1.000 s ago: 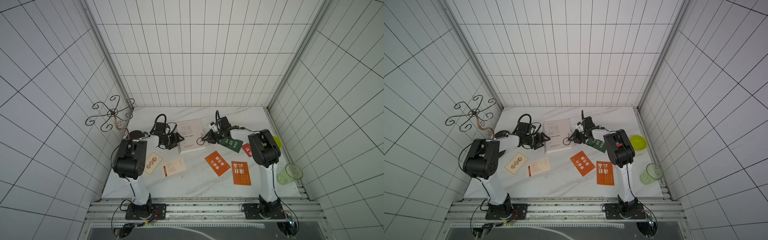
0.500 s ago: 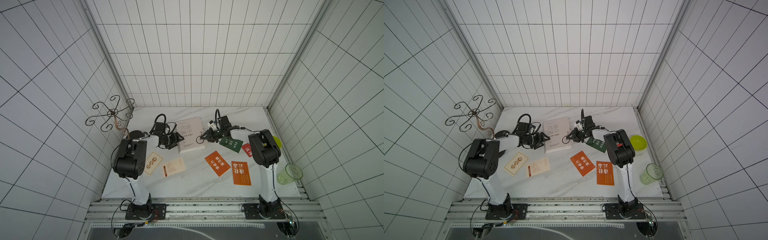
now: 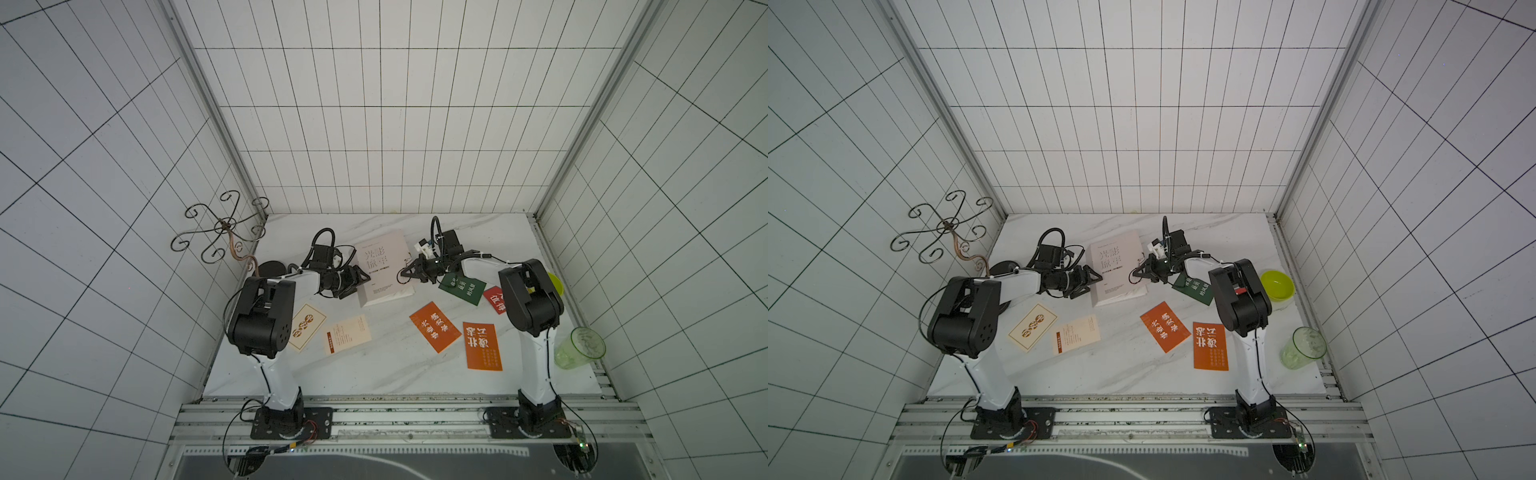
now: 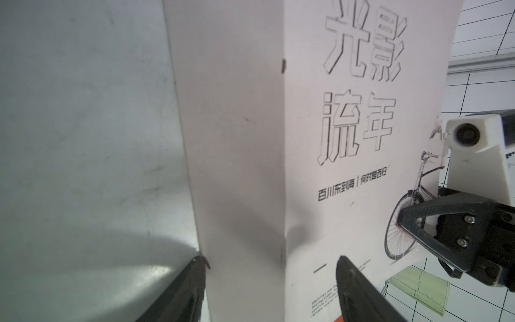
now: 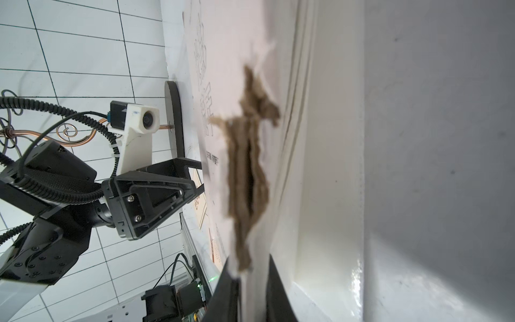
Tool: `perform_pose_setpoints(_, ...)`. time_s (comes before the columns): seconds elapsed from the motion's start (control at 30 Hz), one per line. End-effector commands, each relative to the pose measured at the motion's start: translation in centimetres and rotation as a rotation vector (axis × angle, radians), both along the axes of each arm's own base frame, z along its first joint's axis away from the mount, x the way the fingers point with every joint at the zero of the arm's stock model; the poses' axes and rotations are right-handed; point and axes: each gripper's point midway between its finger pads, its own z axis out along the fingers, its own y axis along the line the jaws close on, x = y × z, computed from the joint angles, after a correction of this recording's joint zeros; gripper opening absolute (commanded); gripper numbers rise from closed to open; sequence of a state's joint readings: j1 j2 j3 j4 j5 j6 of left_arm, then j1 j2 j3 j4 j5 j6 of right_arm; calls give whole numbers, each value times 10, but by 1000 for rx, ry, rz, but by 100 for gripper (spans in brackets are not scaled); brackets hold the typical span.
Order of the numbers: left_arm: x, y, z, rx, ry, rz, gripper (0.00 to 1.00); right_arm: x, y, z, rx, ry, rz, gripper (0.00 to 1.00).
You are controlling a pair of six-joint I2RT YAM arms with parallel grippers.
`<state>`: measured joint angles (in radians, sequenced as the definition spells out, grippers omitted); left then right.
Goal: Place the photos into the photo albums
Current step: Open the photo album at the center of the board.
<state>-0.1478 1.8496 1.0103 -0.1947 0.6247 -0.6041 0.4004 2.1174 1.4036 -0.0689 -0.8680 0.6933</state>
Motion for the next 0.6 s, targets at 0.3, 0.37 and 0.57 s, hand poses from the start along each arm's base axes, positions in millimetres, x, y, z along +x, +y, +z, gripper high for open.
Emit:
perform_pose_setpoints(0.3,9,10,53,229,-218,-30,72,31,-23,52,-227,-226,-77,1)
perform_pose_setpoints(0.37,9,7,68,294,-291,-44,72,33,-30,56,-270,-236,-102,1)
perform_pose_setpoints(0.57,1,-8,111,477,-527,-91,72,41,-36,87,-310,-262,-186,0)
